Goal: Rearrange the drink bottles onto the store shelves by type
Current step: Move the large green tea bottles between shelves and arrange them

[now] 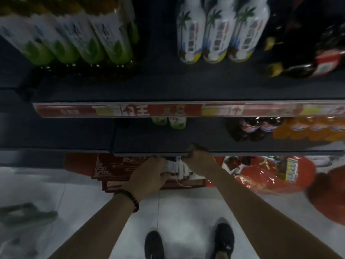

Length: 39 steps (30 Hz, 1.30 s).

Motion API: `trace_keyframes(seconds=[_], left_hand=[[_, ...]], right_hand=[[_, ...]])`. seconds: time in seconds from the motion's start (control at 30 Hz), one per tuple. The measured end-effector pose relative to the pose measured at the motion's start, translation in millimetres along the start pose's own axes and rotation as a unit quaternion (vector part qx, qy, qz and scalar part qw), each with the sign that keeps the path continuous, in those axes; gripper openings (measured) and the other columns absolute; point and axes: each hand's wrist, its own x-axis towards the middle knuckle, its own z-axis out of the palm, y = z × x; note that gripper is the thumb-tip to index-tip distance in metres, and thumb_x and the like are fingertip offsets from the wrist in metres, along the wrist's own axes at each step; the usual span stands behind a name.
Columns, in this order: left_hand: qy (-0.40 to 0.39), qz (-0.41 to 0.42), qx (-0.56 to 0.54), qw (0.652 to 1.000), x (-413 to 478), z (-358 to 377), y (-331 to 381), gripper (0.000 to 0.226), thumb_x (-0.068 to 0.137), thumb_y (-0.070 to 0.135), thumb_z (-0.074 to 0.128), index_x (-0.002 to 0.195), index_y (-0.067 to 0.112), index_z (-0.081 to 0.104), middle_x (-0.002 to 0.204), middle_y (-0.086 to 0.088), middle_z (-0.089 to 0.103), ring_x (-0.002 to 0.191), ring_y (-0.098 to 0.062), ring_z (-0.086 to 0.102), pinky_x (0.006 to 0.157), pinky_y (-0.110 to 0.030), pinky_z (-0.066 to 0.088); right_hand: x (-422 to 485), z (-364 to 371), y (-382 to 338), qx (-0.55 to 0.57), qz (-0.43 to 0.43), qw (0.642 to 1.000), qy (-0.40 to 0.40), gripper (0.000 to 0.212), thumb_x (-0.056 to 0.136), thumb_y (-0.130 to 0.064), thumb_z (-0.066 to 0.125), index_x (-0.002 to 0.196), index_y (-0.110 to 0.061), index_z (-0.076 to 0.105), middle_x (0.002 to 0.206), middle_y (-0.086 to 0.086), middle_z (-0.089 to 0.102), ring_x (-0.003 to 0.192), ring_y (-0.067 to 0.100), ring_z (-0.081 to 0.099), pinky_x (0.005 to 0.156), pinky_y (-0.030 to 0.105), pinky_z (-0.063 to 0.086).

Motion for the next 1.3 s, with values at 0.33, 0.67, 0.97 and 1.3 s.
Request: trace_keyframes(seconds=[0.33, 0.67, 0.97, 1.3], left_hand=[[0.026, -0.001, 0.033, 0.999, 163.6, 94.6, -79.5, 0.077, 0.102, 0.047, 0.059, 0.165, 0.035, 0.017, 0.176, -0.008, 0.002, 0.162, -0.040, 0.003, 0.129, -0.061, 0.020], [0.076, -0.016, 0.100, 0.992, 190.9, 133.4, -95.3, 0.082, 0.089, 0.054, 0.071, 0.158, 0.034, 0.031, 0.172, -0.014, 0.015, 0.159, -0.041, 0.014, 0.126, -0.062, 0.023], [0.057, -0.008, 0.051, 0.997, 179.8, 116.2, -98.4, 0.084, 0.095, 0.056, 0.066, 0.164, 0.036, 0.023, 0.177, -0.006, 0.006, 0.163, -0.033, 0.003, 0.129, -0.058, 0.012], [0.138, -0.048, -0.352, 0.925, 86.0, 110.4, -47.0, 0.129, 0.059, 0.055, 0.098, 0.162, 0.032, 0.024, 0.161, 0.002, 0.038, 0.148, -0.022, 0.043, 0.117, -0.045, 0.047]], right_hand=[[172.7, 56.8, 58.3, 0.158, 0.068, 0.977, 0.126, 0.082, 0.090, -0.031, 0.085, 0.155, -0.014, 0.037, 0.149, 0.013, 0.056, 0.132, 0.032, 0.059, 0.102, 0.042, 0.054], [247.0, 40.8, 45.2, 0.273, -0.018, 0.943, 0.188, 0.125, 0.062, -0.008, 0.101, 0.163, -0.016, 0.028, 0.162, 0.007, 0.045, 0.146, 0.025, 0.046, 0.117, 0.047, 0.047], [246.5, 44.2, 73.3, 0.263, -0.060, 0.956, 0.113, 0.124, 0.031, -0.063, 0.104, 0.140, -0.026, 0.058, 0.136, -0.008, 0.069, 0.128, 0.016, 0.065, 0.107, 0.048, 0.057], [56.7, 65.0, 54.7, 0.298, 0.009, 0.953, 0.047, 0.082, 0.061, -0.012, 0.102, 0.126, -0.037, 0.059, 0.124, -0.010, 0.073, 0.121, 0.015, 0.069, 0.101, 0.040, 0.061]])
